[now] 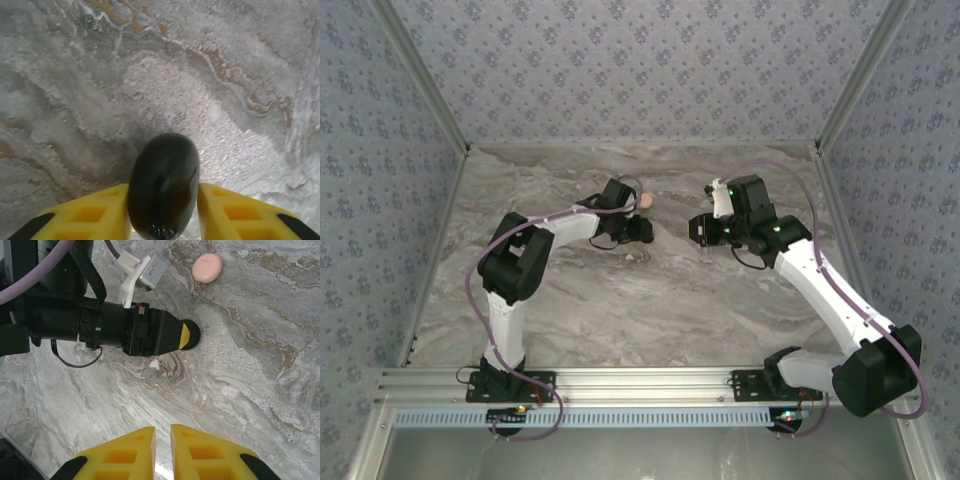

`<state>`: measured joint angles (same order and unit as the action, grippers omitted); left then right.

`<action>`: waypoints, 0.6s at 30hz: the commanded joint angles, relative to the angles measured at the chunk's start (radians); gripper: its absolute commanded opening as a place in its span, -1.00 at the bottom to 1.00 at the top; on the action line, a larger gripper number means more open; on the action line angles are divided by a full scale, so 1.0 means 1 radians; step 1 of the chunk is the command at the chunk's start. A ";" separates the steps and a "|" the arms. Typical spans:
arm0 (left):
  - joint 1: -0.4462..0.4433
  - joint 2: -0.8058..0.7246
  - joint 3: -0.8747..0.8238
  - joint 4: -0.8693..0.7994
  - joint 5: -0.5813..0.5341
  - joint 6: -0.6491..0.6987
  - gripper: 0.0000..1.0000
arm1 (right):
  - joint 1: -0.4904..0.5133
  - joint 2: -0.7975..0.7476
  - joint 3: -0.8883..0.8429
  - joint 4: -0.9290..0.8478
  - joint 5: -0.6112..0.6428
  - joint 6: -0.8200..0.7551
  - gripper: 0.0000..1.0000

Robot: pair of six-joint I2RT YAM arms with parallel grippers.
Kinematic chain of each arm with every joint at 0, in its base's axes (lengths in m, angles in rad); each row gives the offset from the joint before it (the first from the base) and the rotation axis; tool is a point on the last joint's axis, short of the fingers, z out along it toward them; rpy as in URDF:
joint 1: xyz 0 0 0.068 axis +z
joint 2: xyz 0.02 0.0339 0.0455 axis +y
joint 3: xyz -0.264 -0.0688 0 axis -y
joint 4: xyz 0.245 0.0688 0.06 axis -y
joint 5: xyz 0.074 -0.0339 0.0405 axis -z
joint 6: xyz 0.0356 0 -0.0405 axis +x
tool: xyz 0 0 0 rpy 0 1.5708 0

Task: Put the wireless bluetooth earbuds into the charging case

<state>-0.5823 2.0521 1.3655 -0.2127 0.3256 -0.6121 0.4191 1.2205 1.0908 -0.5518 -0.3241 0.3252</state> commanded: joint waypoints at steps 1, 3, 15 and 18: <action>0.004 0.022 0.035 -0.057 -0.034 0.028 -0.16 | -0.006 -0.012 -0.012 -0.025 0.022 0.014 -0.66; 0.003 0.012 0.032 -0.066 -0.046 0.042 -0.09 | -0.009 -0.012 -0.012 -0.028 0.026 0.013 -0.66; 0.003 -0.179 -0.035 -0.109 -0.191 0.130 0.23 | -0.023 -0.011 -0.027 -0.045 0.138 -0.009 -0.37; 0.003 -0.261 -0.078 -0.115 -0.254 0.144 0.25 | -0.029 -0.012 -0.040 -0.072 0.206 -0.011 -0.31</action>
<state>-0.5823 1.8835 1.3117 -0.2962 0.1497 -0.5064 0.4004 1.2205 1.0641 -0.5735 -0.2043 0.3210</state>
